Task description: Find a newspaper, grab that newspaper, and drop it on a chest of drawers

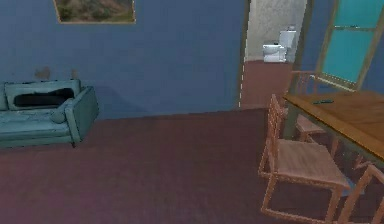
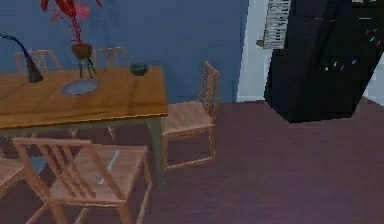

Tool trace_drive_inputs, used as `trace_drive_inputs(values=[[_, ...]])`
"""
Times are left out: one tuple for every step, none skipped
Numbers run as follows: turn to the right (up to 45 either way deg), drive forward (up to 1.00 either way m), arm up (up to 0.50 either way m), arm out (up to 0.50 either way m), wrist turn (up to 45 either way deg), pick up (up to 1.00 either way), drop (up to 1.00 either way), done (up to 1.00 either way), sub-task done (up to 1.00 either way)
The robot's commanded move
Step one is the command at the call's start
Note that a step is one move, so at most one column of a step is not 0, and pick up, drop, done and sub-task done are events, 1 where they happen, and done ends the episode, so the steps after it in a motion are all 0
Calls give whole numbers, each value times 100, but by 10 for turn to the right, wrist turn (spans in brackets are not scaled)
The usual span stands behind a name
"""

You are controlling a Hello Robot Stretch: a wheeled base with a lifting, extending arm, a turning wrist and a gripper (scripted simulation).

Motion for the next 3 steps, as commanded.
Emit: trace_drive_inputs(values=[[60, 0, 0, 0, 0, 0, 0, 0, 0], [0, 100, 0, 0, 0, 0, 0, 0, 0], [30, 0, 0, 0, 0, 0, 0, 0, 0]])
